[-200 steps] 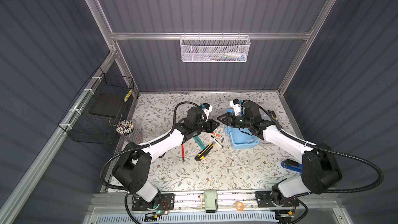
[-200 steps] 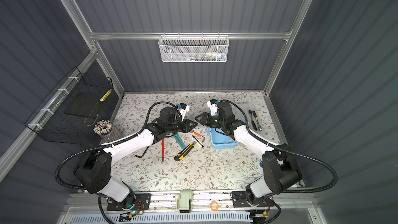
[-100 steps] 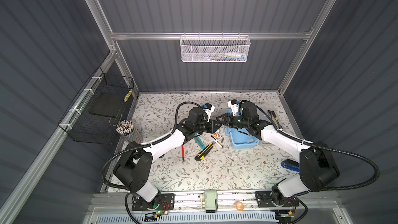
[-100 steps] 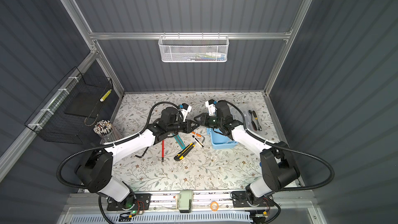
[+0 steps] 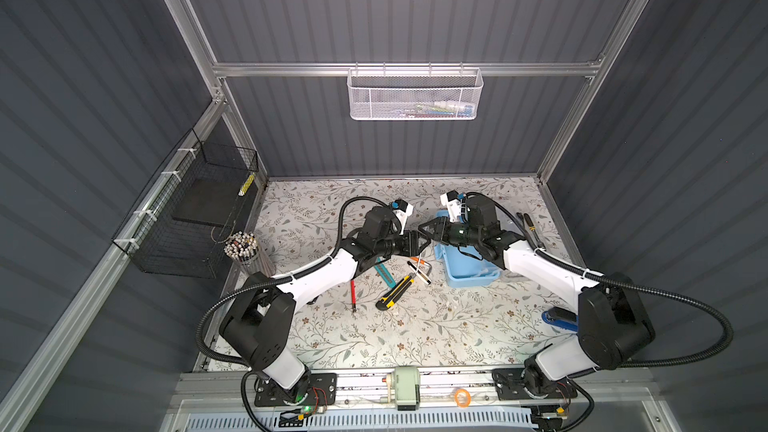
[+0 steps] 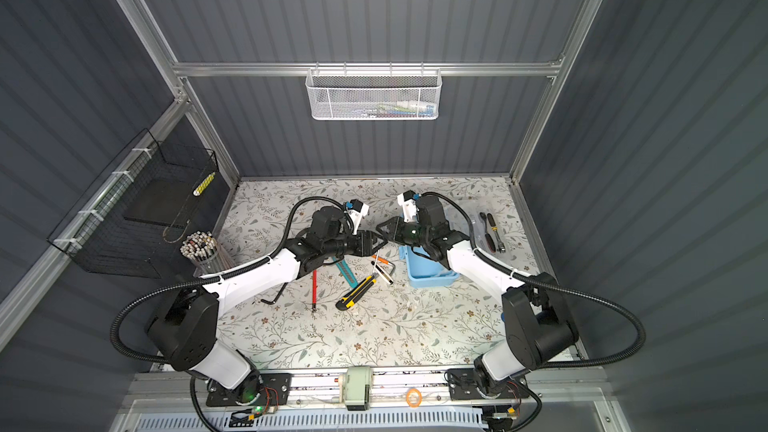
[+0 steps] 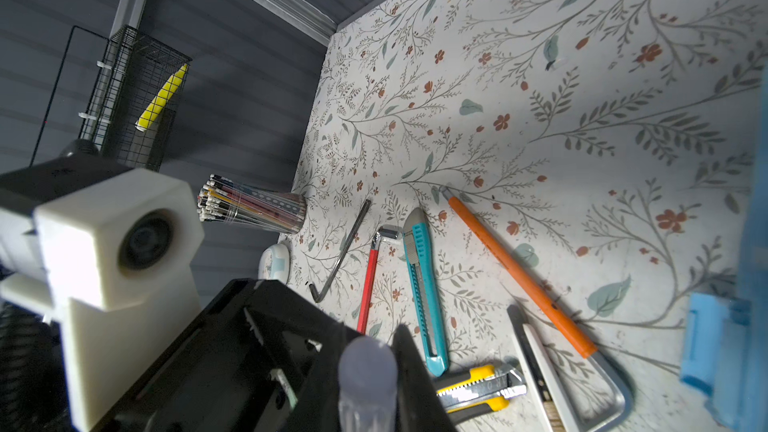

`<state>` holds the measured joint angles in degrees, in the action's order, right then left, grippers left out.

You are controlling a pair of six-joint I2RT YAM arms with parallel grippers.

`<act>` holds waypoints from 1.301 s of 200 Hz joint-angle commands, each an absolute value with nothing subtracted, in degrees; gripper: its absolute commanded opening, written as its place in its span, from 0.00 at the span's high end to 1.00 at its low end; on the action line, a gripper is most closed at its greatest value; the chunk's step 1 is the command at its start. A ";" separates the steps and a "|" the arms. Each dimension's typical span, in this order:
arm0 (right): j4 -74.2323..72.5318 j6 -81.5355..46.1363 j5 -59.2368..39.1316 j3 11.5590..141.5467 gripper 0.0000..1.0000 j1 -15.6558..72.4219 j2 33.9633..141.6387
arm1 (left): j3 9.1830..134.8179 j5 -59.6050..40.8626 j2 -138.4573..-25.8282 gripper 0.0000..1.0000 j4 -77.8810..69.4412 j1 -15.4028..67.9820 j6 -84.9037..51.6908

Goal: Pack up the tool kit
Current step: 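Close the right gripper on the screwdriver handle while the left gripper releases it, then carry the second clear screwdriver with the right gripper over the clear tray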

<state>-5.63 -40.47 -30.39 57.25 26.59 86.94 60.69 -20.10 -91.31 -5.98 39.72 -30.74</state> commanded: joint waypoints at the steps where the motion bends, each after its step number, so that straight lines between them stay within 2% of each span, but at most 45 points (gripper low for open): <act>1: 0.53 -36.51 -30.61 58.88 0.87 26.31 84.82 | 61.46 -16.50 -89.91 0.30 -7.31 39.98 -30.15; 10: 2.07 -35.44 -30.17 58.89 0.88 25.49 83.59 | 60.98 -15.14 -89.12 0.24 -6.62 39.99 -29.59; 26: 5.21 -33.05 -29.39 58.89 0.88 23.21 81.15 | 60.16 -12.53 -87.76 0.06 -4.84 39.98 -28.79; 34: 7.75 -31.30 -28.61 59.12 0.88 21.85 79.91 | 59.95 -11.17 -87.22 0.00 -3.80 39.90 -28.07; 99: 29.43 -14.19 -19.95 63.87 0.87 5.89 72.15 | 57.74 -5.60 -84.89 0.00 4.50 39.55 -24.69; 128: 36.18 -7.92 -11.96 69.16 0.86 1.07 74.13 | 57.39 -5.53 -84.91 0.00 6.46 39.55 -23.83; 159: 41.47 -2.68 -5.78 75.98 0.87 -0.18 79.34 | 57.40 -6.10 -85.11 0.00 6.58 39.50 -23.65; 199: 46.57 0.87 -2.54 83.34 0.86 -0.35 84.50 | 56.70 -6.50 -85.15 0.00 6.09 39.48 -23.64; 260: 48.67 3.93 1.44 87.31 0.85 -0.26 91.32 | 56.51 -6.43 -85.17 0.00 6.32 39.46 -23.70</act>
